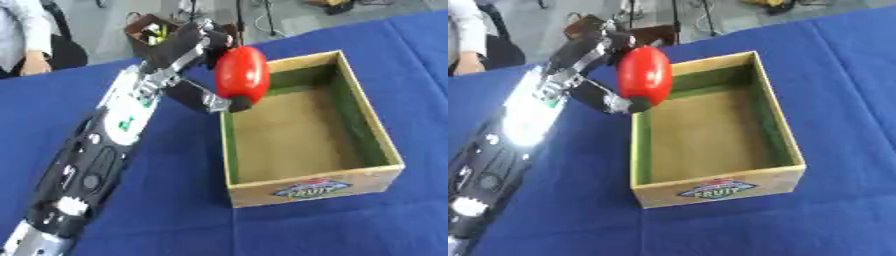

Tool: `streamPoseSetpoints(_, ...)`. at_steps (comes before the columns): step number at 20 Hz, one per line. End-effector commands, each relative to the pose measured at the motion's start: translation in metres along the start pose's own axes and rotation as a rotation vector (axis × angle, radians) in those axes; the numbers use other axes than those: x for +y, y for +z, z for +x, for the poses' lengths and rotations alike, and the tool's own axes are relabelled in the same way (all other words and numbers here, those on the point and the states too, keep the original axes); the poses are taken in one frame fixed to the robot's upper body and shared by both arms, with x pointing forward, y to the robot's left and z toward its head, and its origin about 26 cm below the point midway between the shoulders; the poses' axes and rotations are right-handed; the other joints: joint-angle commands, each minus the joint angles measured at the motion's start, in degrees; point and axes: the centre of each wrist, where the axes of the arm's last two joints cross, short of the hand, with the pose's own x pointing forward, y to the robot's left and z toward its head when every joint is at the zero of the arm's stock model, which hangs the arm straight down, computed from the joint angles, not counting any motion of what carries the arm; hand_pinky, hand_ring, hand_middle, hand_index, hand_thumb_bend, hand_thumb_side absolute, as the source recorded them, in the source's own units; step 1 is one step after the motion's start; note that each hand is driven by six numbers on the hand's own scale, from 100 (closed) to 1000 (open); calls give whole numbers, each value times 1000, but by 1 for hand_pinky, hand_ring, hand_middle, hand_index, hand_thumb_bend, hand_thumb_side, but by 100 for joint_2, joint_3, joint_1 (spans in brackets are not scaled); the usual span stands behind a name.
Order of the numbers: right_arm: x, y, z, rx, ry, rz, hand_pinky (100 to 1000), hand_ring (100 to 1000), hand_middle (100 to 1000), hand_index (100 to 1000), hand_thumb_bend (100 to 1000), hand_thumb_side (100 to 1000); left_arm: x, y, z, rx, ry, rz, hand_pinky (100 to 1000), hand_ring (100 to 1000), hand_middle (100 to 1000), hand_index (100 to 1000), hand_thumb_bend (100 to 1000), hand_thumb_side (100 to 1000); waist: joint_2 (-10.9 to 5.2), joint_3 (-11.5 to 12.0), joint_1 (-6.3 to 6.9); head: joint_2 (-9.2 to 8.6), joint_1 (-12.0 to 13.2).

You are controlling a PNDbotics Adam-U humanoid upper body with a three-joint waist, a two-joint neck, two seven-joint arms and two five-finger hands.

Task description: Pick up objects on the table and place them in the box.

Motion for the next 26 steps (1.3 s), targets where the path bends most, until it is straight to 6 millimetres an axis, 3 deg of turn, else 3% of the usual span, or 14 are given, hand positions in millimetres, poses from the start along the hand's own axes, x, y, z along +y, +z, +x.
streamPoseSetpoints(1, 0, -6, 8, -41, -8, 6, 922, 917, 561, 696, 100, 584, 9, -8, 3, -10, -15, 10, 153, 261, 203, 427, 640, 714, -125, -7, -35, -26, 20)
streamPoseSetpoints(2, 0, -6, 8, -41, -8, 5, 922, 917, 561, 696, 100, 584, 8, -9, 3, -14, -12, 8, 154, 262, 204, 429, 644, 715, -126, -6, -34, -24, 17)
streamPoseSetpoints(9, 0, -5, 8, -35, -9, 0, 923, 918, 560, 694, 100, 575, 1, -7, 3, -42, -7, -57, 247, 340, 291, 575, 921, 810, -131, 2, -36, -31, -3)
streamPoseSetpoints(10, 0, -5, 8, -34, -9, 0, 923, 918, 560, 694, 100, 575, 0, -7, 3, -45, -10, -68, 247, 340, 291, 575, 921, 810, -132, 5, -37, -32, -8)
streamPoseSetpoints(11, 0, -5, 8, -33, -10, 0, 924, 919, 559, 694, 100, 570, -1, -7, 3, -49, -12, -79, 311, 397, 359, 636, 976, 828, -131, 7, -37, -36, -13)
streamPoseSetpoints(13, 0, -4, 7, -29, -10, -2, 925, 920, 559, 693, 100, 568, -5, -5, 4, -62, -20, -119, 338, 428, 391, 659, 973, 831, -128, 12, -35, -46, -28)
streamPoseSetpoints(20, -1, -4, 7, -23, -5, -7, 925, 919, 558, 693, 100, 567, -5, 0, 2, -49, -4, -76, 288, 389, 333, 591, 875, 814, -134, 26, -42, -53, -79)
streamPoseSetpoints(26, -4, -3, 6, -27, 4, -19, 921, 916, 560, 693, 100, 569, 12, 14, 0, 30, 8, 59, 283, 386, 336, 585, 898, 838, -174, 99, -65, -15, -159)
